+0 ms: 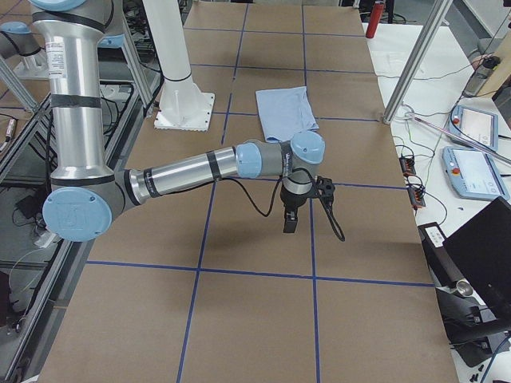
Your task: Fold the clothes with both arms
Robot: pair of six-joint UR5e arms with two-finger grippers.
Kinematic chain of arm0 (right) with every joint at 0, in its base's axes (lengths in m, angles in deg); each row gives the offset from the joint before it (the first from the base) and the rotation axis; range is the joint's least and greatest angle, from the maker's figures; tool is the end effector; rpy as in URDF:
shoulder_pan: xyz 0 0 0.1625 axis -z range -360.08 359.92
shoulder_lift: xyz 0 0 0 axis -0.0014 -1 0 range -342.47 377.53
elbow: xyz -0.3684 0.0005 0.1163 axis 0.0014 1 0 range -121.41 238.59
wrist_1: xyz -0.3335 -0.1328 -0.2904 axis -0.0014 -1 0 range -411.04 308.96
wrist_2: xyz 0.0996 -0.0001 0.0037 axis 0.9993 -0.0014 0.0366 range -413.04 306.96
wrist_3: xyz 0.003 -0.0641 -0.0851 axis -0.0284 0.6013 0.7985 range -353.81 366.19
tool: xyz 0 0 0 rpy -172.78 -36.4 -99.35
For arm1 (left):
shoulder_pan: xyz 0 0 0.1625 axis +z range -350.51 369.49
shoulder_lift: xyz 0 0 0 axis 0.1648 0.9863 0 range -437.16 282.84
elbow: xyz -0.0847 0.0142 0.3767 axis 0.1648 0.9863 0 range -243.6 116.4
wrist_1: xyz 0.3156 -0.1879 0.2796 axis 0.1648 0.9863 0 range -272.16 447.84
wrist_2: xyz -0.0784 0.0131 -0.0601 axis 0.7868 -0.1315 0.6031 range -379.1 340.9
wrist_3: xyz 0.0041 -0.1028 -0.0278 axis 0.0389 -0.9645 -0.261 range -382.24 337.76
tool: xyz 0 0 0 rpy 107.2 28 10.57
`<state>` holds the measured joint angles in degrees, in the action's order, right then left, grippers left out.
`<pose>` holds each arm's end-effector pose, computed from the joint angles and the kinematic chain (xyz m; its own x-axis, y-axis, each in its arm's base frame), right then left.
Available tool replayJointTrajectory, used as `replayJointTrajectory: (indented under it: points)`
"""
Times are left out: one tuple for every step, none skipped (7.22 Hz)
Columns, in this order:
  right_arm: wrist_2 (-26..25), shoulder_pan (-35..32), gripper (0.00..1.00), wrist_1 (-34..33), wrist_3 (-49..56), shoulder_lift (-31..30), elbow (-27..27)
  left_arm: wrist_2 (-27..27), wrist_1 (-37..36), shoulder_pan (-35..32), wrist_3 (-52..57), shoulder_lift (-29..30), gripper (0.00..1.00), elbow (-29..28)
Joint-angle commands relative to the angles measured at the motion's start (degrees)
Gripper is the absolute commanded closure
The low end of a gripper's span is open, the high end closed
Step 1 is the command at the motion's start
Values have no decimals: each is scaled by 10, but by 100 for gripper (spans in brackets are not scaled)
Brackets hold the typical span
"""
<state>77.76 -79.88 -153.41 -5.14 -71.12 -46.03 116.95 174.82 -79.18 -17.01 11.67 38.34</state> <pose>-0.0328 -0.5414 0.5013 0.7581 0.0220 0.6517 0.0284 0.9974 -0.0666 -0.0441 -0.5362 0.5262 0.6867 0.2029 -0.6981 -0.0860 0.9762 0.1992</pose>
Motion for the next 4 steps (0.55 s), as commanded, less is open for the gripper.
replayJointTrajectory:
  points:
    - [7, 0, 0, -1, 0, -1, 23, 4, -1, -5, 5, -1, 0, -1]
    - [8, -7, 0, -1, -1, -15, 21, 4, 1, -4, 5, -3, 0, 0]
    - [19, -22, 0, -1, -3, -22, 23, 2, 1, -4, 7, -4, 0, -9]
    - [35, -31, 0, 2, -4, -46, 22, 4, 0, -3, 0, 4, 0, -16]
